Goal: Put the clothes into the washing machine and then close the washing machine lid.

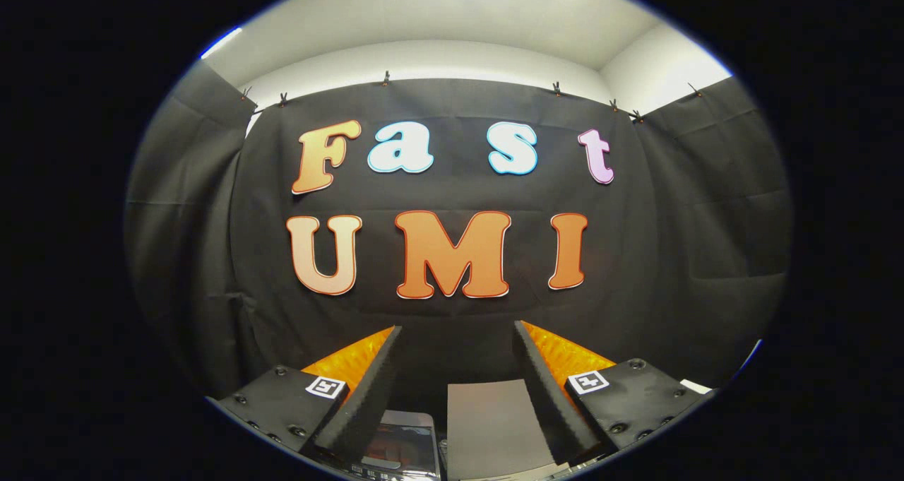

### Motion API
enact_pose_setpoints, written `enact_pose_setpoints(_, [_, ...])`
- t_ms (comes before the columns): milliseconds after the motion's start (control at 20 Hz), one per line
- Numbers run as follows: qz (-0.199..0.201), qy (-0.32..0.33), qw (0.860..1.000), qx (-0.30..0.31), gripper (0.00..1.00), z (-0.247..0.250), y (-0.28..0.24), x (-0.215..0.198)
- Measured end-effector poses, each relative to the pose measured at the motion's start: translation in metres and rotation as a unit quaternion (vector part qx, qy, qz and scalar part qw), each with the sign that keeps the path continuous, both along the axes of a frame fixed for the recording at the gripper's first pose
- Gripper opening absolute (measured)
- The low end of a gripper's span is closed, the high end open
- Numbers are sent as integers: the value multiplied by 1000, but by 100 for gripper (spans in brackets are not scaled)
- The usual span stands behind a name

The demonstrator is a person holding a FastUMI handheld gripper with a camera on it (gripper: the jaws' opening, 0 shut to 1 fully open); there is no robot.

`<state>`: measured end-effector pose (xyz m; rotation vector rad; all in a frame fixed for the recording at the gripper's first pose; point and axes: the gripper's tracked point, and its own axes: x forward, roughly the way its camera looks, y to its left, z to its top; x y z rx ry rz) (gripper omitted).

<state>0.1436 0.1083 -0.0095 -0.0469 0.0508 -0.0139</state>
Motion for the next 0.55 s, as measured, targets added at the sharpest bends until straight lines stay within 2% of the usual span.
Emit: enact_pose_setpoints(550, [-4, -1, 1000, 1, 100, 0, -1, 1])
